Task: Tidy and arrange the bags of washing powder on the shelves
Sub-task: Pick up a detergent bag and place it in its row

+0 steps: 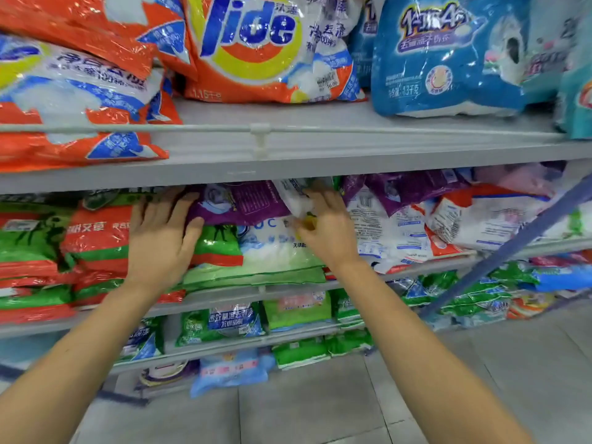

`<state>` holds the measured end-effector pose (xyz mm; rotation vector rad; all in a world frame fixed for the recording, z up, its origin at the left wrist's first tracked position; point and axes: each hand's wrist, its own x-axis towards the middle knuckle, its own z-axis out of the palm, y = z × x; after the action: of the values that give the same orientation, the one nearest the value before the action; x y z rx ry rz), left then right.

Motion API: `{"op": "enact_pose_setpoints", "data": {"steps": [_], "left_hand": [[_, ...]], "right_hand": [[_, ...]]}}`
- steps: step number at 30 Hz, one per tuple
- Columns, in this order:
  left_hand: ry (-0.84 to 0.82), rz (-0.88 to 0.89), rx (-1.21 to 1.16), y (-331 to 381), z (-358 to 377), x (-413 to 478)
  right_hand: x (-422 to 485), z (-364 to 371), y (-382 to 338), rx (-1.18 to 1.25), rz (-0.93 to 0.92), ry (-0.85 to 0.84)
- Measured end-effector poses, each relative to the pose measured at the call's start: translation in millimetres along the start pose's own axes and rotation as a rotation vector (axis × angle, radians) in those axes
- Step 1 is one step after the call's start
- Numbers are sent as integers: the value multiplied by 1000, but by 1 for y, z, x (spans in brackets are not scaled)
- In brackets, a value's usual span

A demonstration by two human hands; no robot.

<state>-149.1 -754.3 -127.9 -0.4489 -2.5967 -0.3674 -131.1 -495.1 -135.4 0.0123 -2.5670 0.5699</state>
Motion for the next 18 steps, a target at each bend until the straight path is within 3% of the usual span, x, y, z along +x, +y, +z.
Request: {"op": "enact_pose_setpoints", "data": {"steps": [3,8,18], "left_hand": [[3,18,-5,0,-1,-1],[11,22,3,1,-1,-3],[-49,49,-12,-3,-4,-2]], "right_hand": [[8,10,0,8,-37,16],[5,14,-4,-108,-156,196],[0,-20,-36,201,-158,304]]}}
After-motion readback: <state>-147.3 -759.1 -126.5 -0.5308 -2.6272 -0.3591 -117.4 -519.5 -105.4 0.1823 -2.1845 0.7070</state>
